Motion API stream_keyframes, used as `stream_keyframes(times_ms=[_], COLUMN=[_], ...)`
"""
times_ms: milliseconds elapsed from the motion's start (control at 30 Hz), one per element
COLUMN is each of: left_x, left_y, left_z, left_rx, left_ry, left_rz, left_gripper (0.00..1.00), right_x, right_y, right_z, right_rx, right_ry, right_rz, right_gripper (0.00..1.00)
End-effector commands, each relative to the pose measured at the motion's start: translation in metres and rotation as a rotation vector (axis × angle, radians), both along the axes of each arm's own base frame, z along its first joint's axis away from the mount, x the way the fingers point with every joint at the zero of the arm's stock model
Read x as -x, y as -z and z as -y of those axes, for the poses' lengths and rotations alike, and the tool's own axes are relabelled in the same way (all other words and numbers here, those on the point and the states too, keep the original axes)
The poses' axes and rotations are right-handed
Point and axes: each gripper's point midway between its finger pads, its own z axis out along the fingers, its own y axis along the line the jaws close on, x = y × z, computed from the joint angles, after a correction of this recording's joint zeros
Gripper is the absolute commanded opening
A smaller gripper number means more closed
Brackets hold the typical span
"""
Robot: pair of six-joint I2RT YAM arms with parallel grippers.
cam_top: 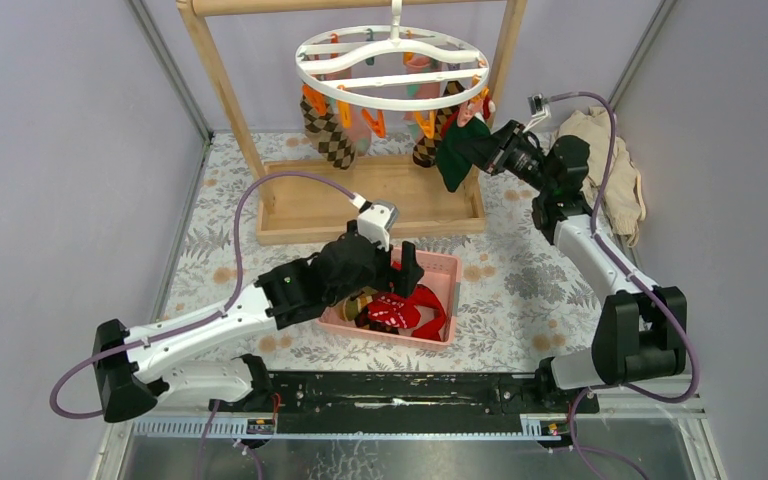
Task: Remove the socks clipped to the hanger
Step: Remove the sock from the hanger.
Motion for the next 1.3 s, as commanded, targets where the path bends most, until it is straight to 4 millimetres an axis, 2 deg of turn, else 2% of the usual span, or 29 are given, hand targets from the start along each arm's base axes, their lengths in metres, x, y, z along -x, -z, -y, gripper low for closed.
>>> stream_keyframes(times_ms=[0,167,333,500,767,1100,1267], left_x=[-0.024,-0.052,-0.067,-0.067,-0.064,-0.058,-0.056], left_y=[-0.031,-0.044,-0.061,-0.069,-0.066,-0.072,-0.08], left_z=[0.004,-0.003,-0.006,-0.001,-0.004,-0.031,-0.032], left_rx=[0.013,0.081,0.121,0.142,0.165,0.175,0.207], left_ry=[-0.042,-0.078,-0.084,-0.065,-0.062,-0.116,-0.113], left_rz=[0.111,0.138,0.199,0.217,0.234,0.286,0.32], left_gripper=[0.98,0.98,0.98,0.98,0.98,0.98,0.98], right_x=[0.035,0.058,0.075,0.092,0.117,0.127,0.124], right_y=[-0.033,-0.047,-0.055,-0.06,-0.065,-0.065,-0.056], right_z=[-0.007,-0.013,-0.015,-0.022,-0.076,-0.117,-0.124], right_rx=[-0.024,-0.042,-0.072,-0.085,-0.034,-0.049,-0.053], right_ry=[-0.11,-0.21,-0.262,-0.285,-0.356,-0.368,-0.346], right_rz=[0.043,0.002,-0.043,-0.055,-0.053,-0.13,-0.179], right_gripper=[0.18,0.18,0.18,0.19,0.19,0.18,0.17])
